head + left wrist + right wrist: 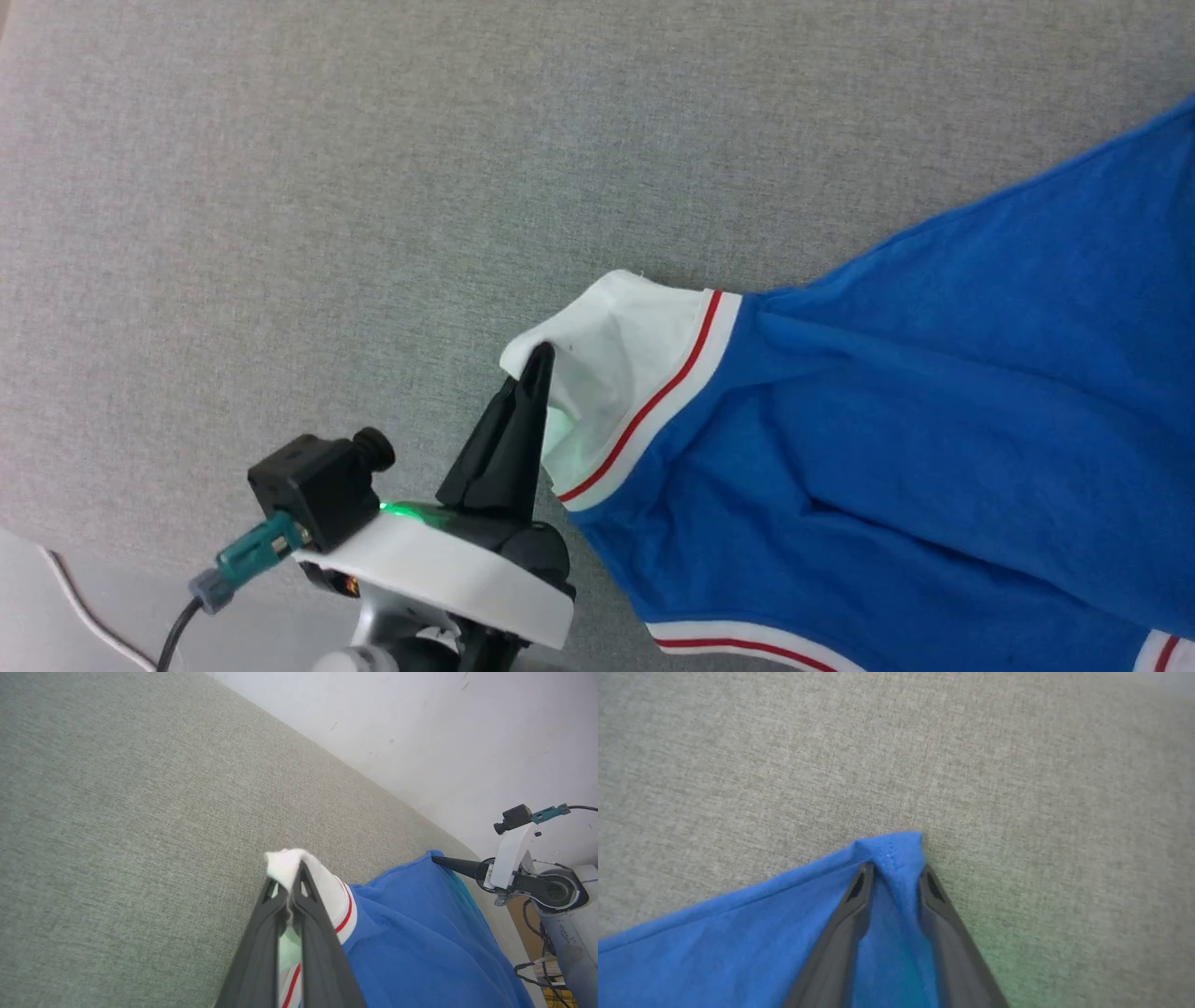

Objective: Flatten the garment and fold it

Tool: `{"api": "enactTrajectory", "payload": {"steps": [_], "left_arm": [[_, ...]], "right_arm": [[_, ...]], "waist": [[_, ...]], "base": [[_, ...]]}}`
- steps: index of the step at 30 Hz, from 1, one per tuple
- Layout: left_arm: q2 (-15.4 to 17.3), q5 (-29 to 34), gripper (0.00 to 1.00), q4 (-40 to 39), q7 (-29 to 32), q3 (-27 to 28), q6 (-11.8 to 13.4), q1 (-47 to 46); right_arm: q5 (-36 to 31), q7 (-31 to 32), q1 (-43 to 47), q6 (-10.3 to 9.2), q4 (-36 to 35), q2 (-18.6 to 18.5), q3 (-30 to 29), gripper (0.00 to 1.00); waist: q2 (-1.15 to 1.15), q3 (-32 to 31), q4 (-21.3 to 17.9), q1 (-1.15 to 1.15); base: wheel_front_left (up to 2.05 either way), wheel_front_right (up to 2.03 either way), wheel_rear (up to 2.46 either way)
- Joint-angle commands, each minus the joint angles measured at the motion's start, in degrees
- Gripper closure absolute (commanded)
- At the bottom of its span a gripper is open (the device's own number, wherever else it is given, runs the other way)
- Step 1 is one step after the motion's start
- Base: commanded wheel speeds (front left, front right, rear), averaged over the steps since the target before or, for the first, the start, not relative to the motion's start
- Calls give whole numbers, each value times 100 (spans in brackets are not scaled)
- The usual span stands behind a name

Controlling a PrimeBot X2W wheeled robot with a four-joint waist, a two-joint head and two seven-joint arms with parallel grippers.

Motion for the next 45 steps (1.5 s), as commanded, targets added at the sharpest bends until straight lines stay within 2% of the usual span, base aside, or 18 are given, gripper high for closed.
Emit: {"api": "enactTrajectory", "payload": {"steps": [1,8,15,22,28,33,38,41,45], "left_arm": [[2,30,100,8,-9,13,-12,-105],[81,-31,100,33,20,147,21,-92],[420,130,100,225,231,395,63,-436],[979,765,100,523,713,569,112,-1580],[1254,996,100,958,965,833,21,-2806],[1434,1130,100,1258,1187,858,-185,-3766],[1327,941,100,1705,1398,931,-339,-4677],[1367,939,100,2035,1634,840,-497,-5182],[1271,768,100,2436,2060,814,-551,-5806]], "right_arm": [[42,128,150,-5,220,93,77,100],[85,-327,20,-5,188,272,-5,100],[272,-1195,-63,-5,-45,611,-276,100],[466,-1901,-142,-5,-414,947,-594,100],[549,-2275,-340,-5,-687,1172,-580,100],[646,-2273,-481,-5,-887,1293,-525,100],[736,-2019,-625,-5,-1093,1426,-432,100],[765,-1783,-747,-5,-1196,1540,-361,100],[743,-1424,-1035,-5,-1266,1674,-269,100]], "waist": [[-1,-20,-37,1],[-1,-407,-334,1],[-1,-1093,-728,1],[-1,-1780,-1055,1],[-1,-2250,-1291,1],[-1,-2549,-1408,1],[-1,-2700,-1484,1],[-1,-2719,-1536,1],[-1,-2624,-1618,1]], "base": [[0,0,0],[0,0,0],[0,0,0],[0,0,0],[0,0,0],[0,0,0],[0,0,0],[0,0,0],[0,0,0]]}}
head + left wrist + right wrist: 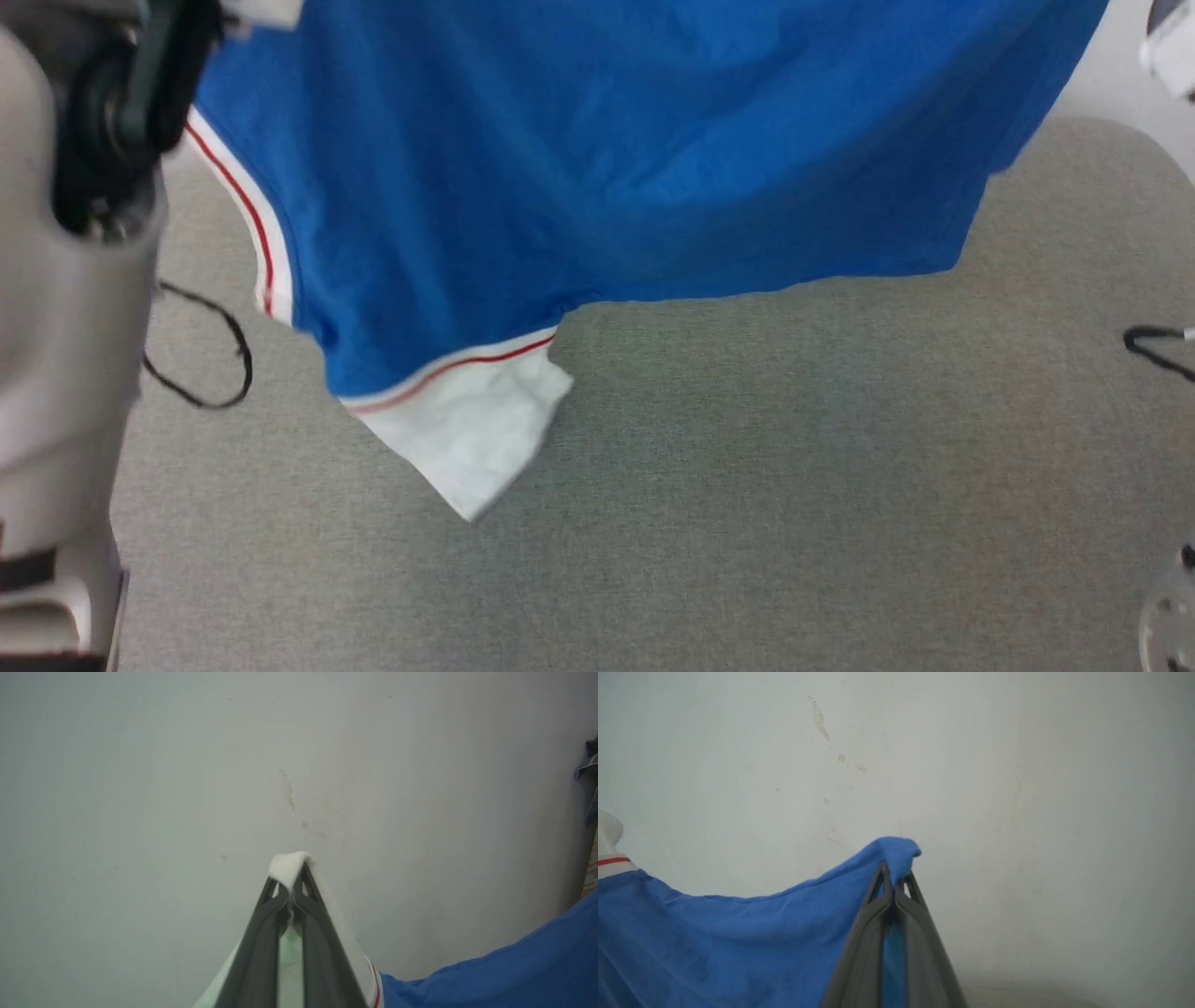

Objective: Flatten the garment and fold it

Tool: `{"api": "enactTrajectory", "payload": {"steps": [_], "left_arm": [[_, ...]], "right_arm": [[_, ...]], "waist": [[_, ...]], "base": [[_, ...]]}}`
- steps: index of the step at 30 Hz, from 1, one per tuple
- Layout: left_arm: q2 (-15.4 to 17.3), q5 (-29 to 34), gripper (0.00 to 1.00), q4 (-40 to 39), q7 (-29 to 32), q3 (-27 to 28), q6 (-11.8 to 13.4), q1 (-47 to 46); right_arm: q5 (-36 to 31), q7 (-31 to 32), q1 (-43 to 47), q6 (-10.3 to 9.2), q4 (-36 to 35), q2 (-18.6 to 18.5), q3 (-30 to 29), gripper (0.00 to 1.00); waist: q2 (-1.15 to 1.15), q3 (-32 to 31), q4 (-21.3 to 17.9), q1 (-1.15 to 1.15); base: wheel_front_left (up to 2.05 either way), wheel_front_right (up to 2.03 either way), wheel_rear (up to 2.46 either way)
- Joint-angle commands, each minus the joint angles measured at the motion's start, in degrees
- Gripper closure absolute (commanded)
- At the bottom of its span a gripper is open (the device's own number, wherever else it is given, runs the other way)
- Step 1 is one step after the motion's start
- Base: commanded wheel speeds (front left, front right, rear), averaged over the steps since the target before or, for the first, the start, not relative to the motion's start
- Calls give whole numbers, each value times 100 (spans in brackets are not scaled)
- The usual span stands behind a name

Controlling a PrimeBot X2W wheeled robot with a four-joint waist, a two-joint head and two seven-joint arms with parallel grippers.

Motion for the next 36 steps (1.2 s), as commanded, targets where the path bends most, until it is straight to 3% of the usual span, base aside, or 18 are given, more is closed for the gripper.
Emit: {"api": "enactTrajectory", "payload": {"steps": [1,5,9,13,18,24,28,31,36], "left_arm": [[-57,-74,100,179,181,-24,-37,-300],[-104,-50,100,536,439,-79,-7,-751],[-99,347,100,1137,529,-323,-52,-1613],[-288,714,100,1504,229,-346,115,-2578],[-520,1010,100,1961,-347,-358,198,-3504],[-832,1189,100,2611,-1488,-315,153,-4470],[-916,1229,100,2914,-2269,-288,72,-4682],[-854,1238,100,3169,-2955,-323,-139,-4561],[-722,1068,100,3416,-3300,-268,-377,-4219]], "right_arm": [[3,163,-216,-5,-1,91,55,100],[-90,413,-504,-5,98,186,144,100],[-394,658,-1144,-5,534,278,187,100],[-727,478,-1983,-5,927,198,226,100],[-1018,-94,-2868,-5,1505,238,185,100],[-1445,-876,-3870,-5,2356,195,176,100],[-1631,-1374,-4236,-5,2721,-31,319,100],[-1787,-2031,-4256,-5,3002,-376,659,100],[-1594,-2366,-4064,-5,3315,-594,1063,100]], "waist": [[0,87,-91,1],[0,307,-177,1],[0,1022,-296,1],[0,1903,-352,1],[0,2563,-445,1],[0,3180,-396,1],[0,3437,-201,1],[0,3595,-4,1],[0,3586,90,1]], "base": [[0,0,0],[0,0,0],[0,0,0],[0,0,0],[0,0,0],[0,0,0],[0,0,0],[0,0,0],[0,0,0]]}}
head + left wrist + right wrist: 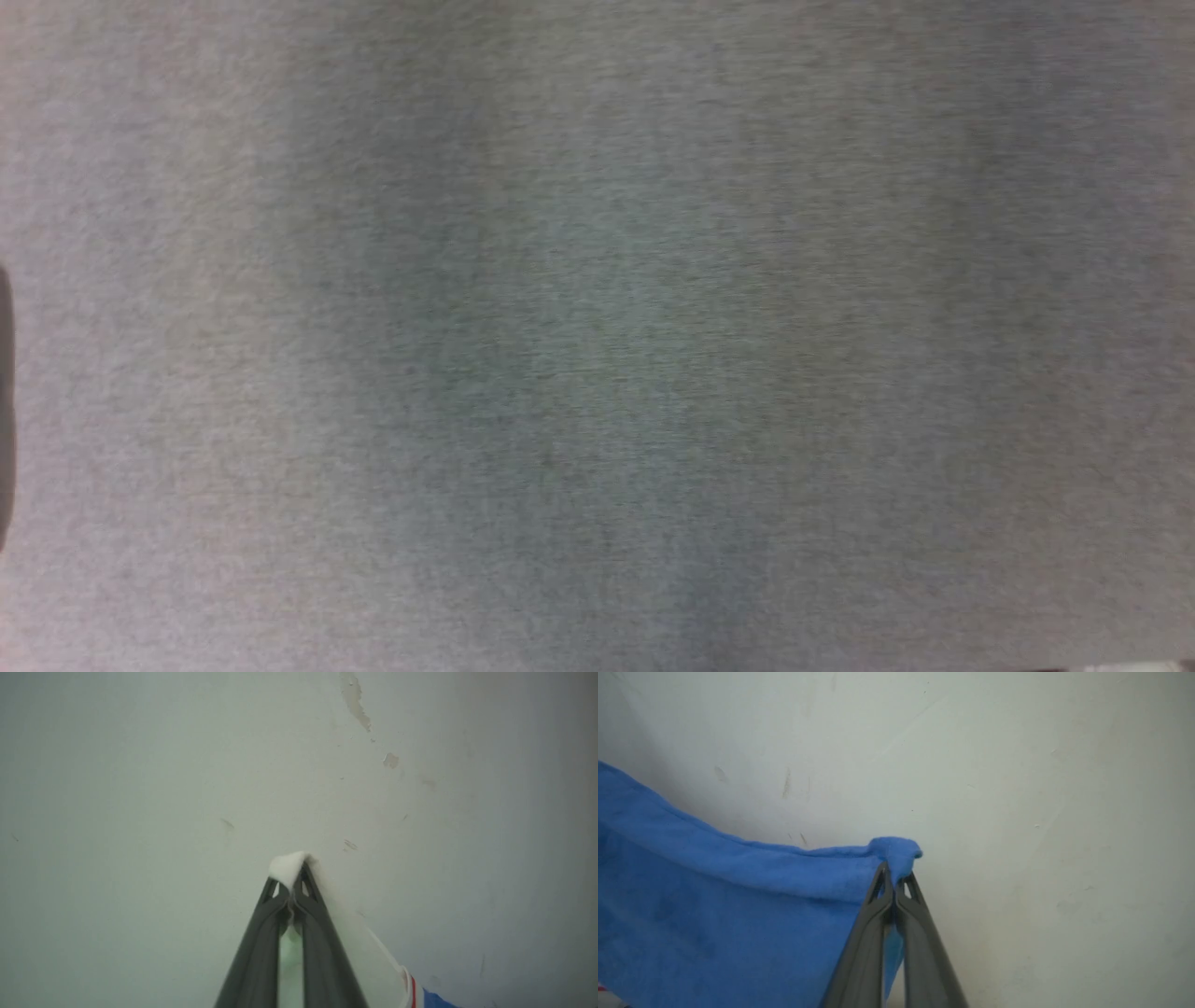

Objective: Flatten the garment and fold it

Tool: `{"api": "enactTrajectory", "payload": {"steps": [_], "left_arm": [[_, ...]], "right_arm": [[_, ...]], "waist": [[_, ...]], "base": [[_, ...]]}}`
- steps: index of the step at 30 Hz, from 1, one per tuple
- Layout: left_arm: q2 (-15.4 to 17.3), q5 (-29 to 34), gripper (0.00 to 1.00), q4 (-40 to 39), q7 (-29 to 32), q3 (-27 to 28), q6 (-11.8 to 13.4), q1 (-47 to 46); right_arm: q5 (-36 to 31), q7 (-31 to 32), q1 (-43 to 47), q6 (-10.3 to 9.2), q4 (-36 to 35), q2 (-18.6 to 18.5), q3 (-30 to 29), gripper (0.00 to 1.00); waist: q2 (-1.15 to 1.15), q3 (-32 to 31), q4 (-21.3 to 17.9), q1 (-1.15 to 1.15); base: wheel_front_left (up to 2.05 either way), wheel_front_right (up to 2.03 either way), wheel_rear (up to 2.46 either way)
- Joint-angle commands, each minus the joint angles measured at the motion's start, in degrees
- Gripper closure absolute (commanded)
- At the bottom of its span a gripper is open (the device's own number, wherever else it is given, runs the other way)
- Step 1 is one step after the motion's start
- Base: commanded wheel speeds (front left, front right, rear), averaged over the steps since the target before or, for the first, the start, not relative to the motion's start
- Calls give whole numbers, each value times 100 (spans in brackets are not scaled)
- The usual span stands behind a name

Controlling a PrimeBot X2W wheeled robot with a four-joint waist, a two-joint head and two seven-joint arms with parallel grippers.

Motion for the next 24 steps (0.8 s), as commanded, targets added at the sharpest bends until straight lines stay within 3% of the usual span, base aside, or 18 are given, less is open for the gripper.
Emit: {"api": "enactTrajectory", "payload": {"steps": [1,7,10,17,24], "left_arm": [[97,-72,100,22,-69,23,-100,128],[325,-472,100,-259,-94,53,-550,1051],[424,-703,100,-728,-63,88,-635,1799],[599,-1277,100,-2575,129,242,-417,3979],[963,-1344,100,-4339,371,73,81,6492]], "right_arm": [[130,-89,89,-5,44,-64,118,100],[1014,-225,664,-5,-227,-612,986,100],[1585,-256,1190,-5,-623,-975,1152,100],[2597,-177,2899,-5,-1800,-1637,918,100],[2973,9,4775,-5,-2745,-1665,332,100]], "waist": [[1,135,179,-2],[1,-42,221,-2],[1,-240,236,-2],[1,-791,264,-2],[1,-1263,227,-2]], "base": [[0,0,0],[0,0,0],[0,0,0],[0,0,0],[0,0,0]]}}
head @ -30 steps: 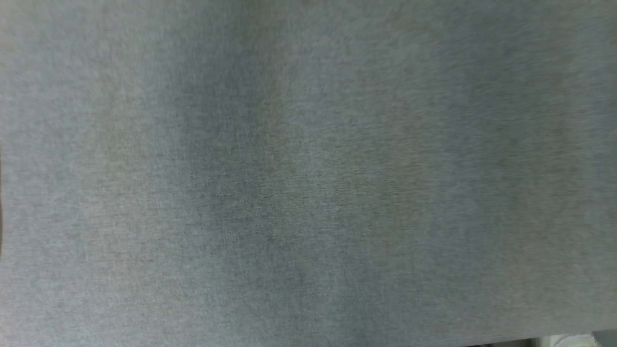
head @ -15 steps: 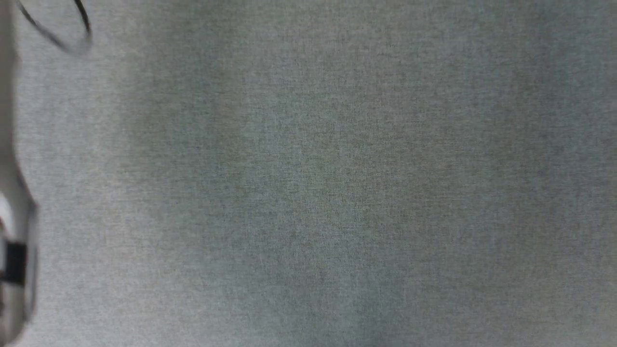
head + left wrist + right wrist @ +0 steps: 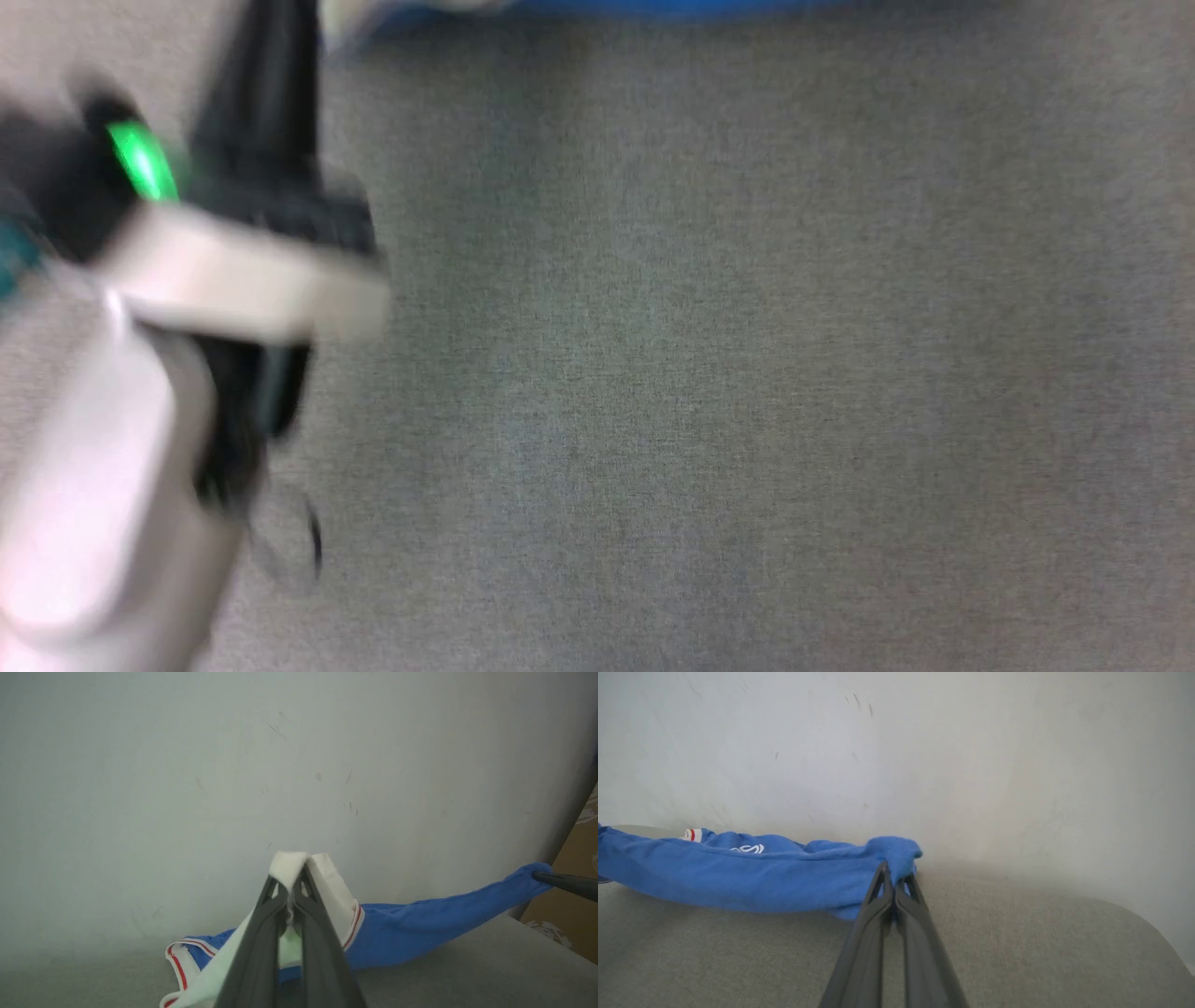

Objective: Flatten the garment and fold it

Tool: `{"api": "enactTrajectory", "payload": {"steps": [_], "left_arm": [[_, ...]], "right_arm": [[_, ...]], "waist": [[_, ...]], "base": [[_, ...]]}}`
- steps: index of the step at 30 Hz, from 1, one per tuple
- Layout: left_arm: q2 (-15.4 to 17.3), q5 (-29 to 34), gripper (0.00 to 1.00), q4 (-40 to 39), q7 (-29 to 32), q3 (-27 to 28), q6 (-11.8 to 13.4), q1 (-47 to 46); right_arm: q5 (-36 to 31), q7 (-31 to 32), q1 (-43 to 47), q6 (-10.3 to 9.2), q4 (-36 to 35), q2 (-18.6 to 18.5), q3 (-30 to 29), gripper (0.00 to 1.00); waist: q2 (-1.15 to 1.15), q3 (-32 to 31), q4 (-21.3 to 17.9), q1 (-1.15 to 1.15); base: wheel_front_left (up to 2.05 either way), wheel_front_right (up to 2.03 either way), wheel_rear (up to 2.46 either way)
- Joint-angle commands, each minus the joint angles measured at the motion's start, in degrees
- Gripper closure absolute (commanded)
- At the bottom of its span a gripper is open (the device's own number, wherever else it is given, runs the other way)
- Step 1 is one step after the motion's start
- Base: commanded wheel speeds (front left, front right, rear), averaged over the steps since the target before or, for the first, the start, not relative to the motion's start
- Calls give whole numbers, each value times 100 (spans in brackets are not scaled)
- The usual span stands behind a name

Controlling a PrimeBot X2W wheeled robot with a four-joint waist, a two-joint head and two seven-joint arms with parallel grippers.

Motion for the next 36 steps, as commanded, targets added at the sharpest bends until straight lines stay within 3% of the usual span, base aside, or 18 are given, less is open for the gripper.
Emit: {"api": "enactTrajectory", "payload": {"steps": [1,5,16,28,36], "left_arm": [[78,-24,100,-174,21,-49,111,492],[321,-69,100,-460,292,-399,129,1593],[1174,-1036,100,-557,1687,-938,142,3851],[1427,-2380,100,-839,2525,-1120,348,5460],[1680,-2892,100,-1320,2752,-994,493,6057]], "right_arm": [[65,37,357,-6,-163,92,-88,100],[69,184,1259,-6,-468,240,-222,100],[211,842,3629,-6,-931,402,-332,100],[596,1927,5765,-6,-1318,250,-525,100],[807,2786,6650,-6,-1628,347,-726,100]], "waist": [[0,-313,-26,2],[0,-591,10,2],[0,-1540,80,2],[0,-2204,170,2],[0,-2404,241,2]], "base": [[0,0,0],[0,0,0],[0,0,0],[0,0,0],[0,0,0]]}}
